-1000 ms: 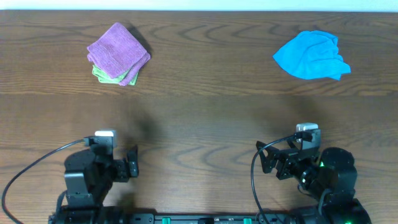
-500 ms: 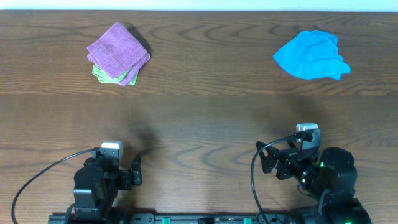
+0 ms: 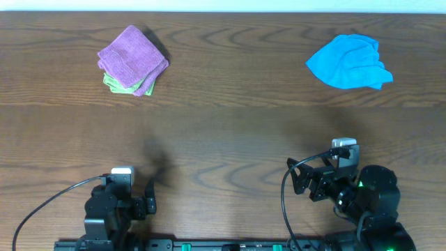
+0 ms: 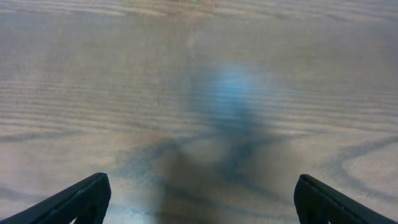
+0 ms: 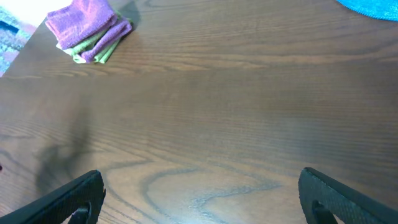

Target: Fold the cloth

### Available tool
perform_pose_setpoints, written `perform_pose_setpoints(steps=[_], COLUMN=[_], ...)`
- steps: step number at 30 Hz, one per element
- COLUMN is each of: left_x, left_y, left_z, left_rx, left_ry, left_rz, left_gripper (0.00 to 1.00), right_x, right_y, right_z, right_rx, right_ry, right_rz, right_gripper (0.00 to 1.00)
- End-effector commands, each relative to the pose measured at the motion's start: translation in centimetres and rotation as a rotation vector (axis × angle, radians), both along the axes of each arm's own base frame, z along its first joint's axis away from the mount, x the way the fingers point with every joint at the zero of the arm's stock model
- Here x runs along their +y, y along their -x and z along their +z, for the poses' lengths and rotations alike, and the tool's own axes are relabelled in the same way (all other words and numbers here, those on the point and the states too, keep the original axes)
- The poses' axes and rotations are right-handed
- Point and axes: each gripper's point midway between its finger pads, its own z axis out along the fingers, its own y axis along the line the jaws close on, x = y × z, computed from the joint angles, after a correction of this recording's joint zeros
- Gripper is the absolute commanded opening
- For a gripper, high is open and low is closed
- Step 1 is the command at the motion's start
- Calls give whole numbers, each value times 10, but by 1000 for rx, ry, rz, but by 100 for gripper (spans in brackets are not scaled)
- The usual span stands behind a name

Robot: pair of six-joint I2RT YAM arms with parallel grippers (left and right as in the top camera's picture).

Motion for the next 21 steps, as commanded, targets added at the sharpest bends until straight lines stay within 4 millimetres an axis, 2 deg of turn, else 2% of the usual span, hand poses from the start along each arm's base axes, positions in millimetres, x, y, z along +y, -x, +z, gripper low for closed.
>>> perform_pose_setpoints(steps=[1, 9, 21], left_x=[3, 6, 21], left_y=[3, 3, 3], left_z=[-4, -5, -5], left_rx=[11, 16, 15], left_ry=[-9, -39, -127], left_rz=[18, 14, 54], left_gripper=[95, 95, 95], right_x=[-1, -1, -1], right_y=[0, 0, 0], right_z=[0, 0, 0], right_rx=[3, 3, 3], right_ry=[-11, -11, -11], right_rz=[-8, -8, -8], right_gripper=[99, 99, 99])
